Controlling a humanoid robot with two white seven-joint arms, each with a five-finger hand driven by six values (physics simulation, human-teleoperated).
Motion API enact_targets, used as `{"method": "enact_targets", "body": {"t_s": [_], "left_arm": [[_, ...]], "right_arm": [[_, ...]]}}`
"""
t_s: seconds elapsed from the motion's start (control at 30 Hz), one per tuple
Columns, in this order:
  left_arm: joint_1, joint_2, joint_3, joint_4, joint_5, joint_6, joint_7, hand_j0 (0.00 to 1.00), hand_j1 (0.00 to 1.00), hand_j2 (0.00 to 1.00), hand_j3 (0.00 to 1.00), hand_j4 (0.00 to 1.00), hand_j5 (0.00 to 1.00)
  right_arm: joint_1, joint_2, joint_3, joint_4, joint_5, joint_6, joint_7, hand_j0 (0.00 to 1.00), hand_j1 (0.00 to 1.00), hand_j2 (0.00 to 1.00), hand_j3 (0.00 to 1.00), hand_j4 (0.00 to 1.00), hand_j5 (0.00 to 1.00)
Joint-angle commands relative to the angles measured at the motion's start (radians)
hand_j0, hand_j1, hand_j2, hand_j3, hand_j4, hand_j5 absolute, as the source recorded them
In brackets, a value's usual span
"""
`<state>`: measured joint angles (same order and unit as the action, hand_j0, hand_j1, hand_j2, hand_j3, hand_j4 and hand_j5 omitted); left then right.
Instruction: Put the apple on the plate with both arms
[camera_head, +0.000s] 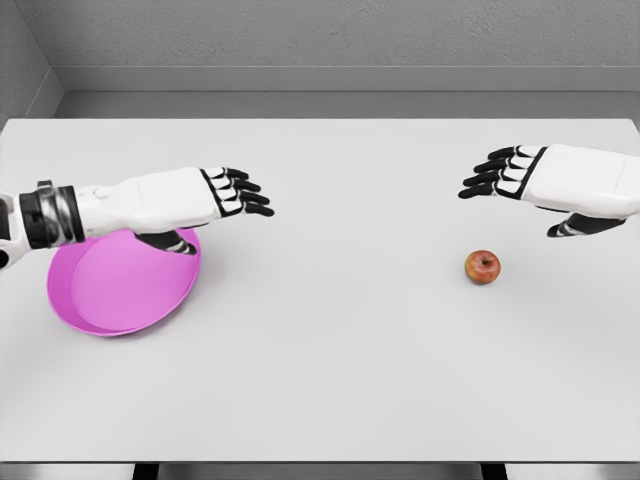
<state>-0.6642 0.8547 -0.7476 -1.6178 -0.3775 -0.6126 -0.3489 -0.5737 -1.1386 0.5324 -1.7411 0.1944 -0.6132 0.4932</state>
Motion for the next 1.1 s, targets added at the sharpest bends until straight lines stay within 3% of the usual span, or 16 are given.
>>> {"method": "enact_targets", "body": {"t_s": [0.0, 0.23, 0.37, 0.47, 0.5, 0.63, 0.8, 0.97, 1.07], "left_arm": [[0.0, -0.003, -0.01, -0.001, 0.006, 0.002, -0.001, 1.0, 1.0, 1.0, 1.0, 1.0, 1.0], [0.0, -0.006, -0.016, -0.001, 0.006, 0.002, -0.001, 1.0, 1.0, 1.0, 1.0, 1.0, 1.0], [-0.002, -0.006, -0.015, 0.001, 0.006, 0.002, -0.001, 1.0, 1.0, 1.0, 1.0, 1.0, 1.0], [-0.002, -0.006, -0.013, 0.003, 0.006, 0.002, -0.001, 1.0, 1.0, 1.0, 1.0, 1.0, 1.0], [-0.002, -0.006, -0.013, 0.003, 0.006, 0.002, -0.001, 1.0, 1.0, 1.0, 1.0, 1.0, 1.0], [-0.002, -0.006, -0.013, 0.003, 0.006, 0.002, -0.001, 1.0, 1.0, 1.0, 1.0, 1.0, 1.0], [-0.002, -0.006, -0.015, 0.003, 0.006, 0.002, -0.001, 1.0, 1.0, 1.0, 1.0, 1.0, 1.0], [-0.002, -0.008, -0.019, 0.004, 0.006, 0.002, -0.001, 1.0, 1.0, 1.0, 1.0, 1.0, 1.0], [-0.002, -0.008, -0.019, 0.004, 0.005, 0.002, -0.001, 1.0, 1.0, 1.0, 1.0, 1.0, 1.0]], "right_arm": [[0.0, -0.001, 0.0, -0.001, -0.006, 0.002, -0.001, 1.0, 1.0, 1.0, 1.0, 1.0, 1.0], [-0.025, 0.006, -0.003, 0.009, -0.016, 0.002, -0.002, 1.0, 1.0, 1.0, 1.0, 1.0, 1.0], [-0.008, -0.046, -0.008, 0.04, -0.032, 0.002, -0.025, 1.0, 1.0, 1.0, 1.0, 1.0, 1.0], [0.009, -0.081, 0.003, 0.078, -0.202, 0.002, 0.118, 1.0, 1.0, 1.0, 1.0, 1.0, 1.0], [0.017, -0.081, 0.017, 0.092, -0.285, 0.002, 0.118, 1.0, 1.0, 1.0, 1.0, 1.0, 1.0], [0.017, -0.075, 0.09, 0.12, -0.402, 0.002, 0.118, 1.0, 1.0, 1.0, 1.0, 1.0, 1.0], [0.003, -0.001, 0.149, 0.118, -0.4, 0.002, 0.118, 1.0, 1.0, 1.0, 1.0, 1.0, 1.0], [0.005, 0.008, 0.163, 0.127, -0.377, 0.02, 0.118, 1.0, 1.0, 1.0, 1.0, 1.0, 1.0], [0.006, 0.02, 0.17, 0.153, -0.288, 0.062, 0.118, 1.0, 1.0, 1.0, 1.0, 1.0, 1.0]]}}
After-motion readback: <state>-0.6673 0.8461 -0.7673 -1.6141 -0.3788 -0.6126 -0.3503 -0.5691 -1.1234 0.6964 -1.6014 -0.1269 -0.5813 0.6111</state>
